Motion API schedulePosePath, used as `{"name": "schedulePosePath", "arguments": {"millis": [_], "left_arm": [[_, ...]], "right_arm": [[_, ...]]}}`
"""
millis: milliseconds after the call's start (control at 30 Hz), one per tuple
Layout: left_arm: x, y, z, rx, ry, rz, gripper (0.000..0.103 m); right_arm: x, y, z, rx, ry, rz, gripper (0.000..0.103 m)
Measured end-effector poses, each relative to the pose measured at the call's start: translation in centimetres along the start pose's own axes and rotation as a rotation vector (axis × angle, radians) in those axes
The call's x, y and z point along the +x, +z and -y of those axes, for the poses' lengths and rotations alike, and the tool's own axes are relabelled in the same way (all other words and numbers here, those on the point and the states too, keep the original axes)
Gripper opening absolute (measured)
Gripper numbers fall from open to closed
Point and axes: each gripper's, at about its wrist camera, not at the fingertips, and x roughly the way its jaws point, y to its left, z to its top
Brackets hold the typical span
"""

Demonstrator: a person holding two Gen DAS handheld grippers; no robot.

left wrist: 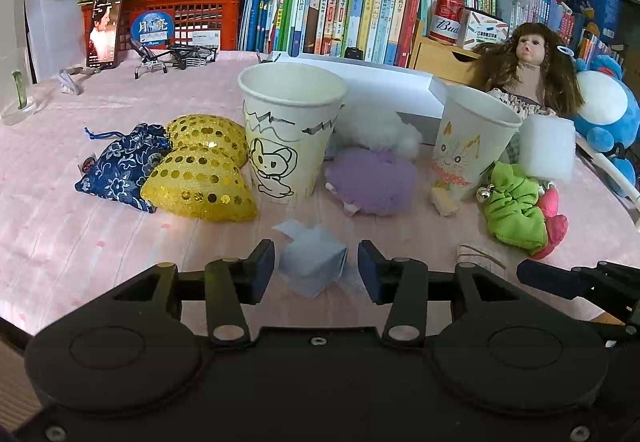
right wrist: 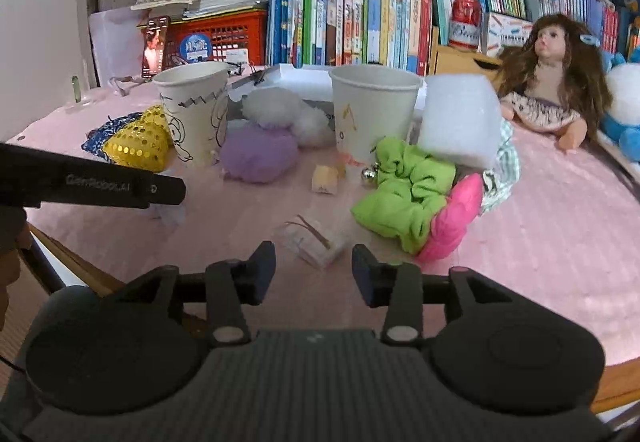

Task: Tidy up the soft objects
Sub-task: 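Close left tool on the white folded paper while right tool grasps and lifts the tied packet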

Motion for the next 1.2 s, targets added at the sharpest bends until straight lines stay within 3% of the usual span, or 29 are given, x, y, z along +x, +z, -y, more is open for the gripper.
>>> {"name": "schedulePosePath", "arguments": {"millis": [267, 333, 433, 533, 667, 767, 800, 900, 967, 1033, 1200], "left_arm": [[0.0, -0.3, -0.1, 0.014, 0.009, 0.0, 0.051], [0.0, -0.4, -0.1, 0.007, 0.005, 0.001, 0.056], [-0.1, -0.5, -0.4, -0.011, -0.004, 0.002, 0.067], [0.1, -0.4, -0.7, -0.051, -0.011, 0.0, 0.069], [0.9, -0.3, -1.0, -0.101, -0.017, -0.013, 0.069], [1.5, -0.1, -1.0, -0.104, -0.045, -0.023, 0.059], [1.7, 0.0, -1.0, -0.099, -0.065, -0.029, 0.048], [1.8, 0.3, -1.4, -0.073, -0.104, -0.049, 0.045], [1.4, 0.2, -1.7, -0.042, -0.106, -0.064, 0.053], [0.8, 0.0, -2.0, -0.021, -0.079, -0.064, 0.071], [-0.2, -0.7, -2.9, 0.011, -0.005, -0.061, 0.071]], "right_arm": [[0.4, -0.1, 2.3, 0.024, -0.177, -0.043, 0.061], [0.3, -0.2, 2.8, 0.041, -0.209, -0.043, 0.062], [-0.3, -0.5, 2.9, 0.045, -0.164, -0.027, 0.062], [-0.8, -0.6, 2.6, 0.052, -0.054, 0.009, 0.068], [-0.2, -0.4, 0.7, -0.009, -0.039, 0.031, 0.073], [0.5, -0.2, -0.3, -0.045, -0.038, 0.041, 0.074], [0.7, -0.2, -0.6, -0.053, -0.042, 0.044, 0.074], [1.1, 0.0, -0.9, -0.063, -0.05, 0.048, 0.074], [1.2, 0.0, -0.8, -0.062, -0.055, 0.049, 0.074], [1.3, -0.1, -0.8, -0.061, -0.058, 0.05, 0.074], [1.4, -0.5, -0.7, -0.051, -0.064, 0.048, 0.074]]}}
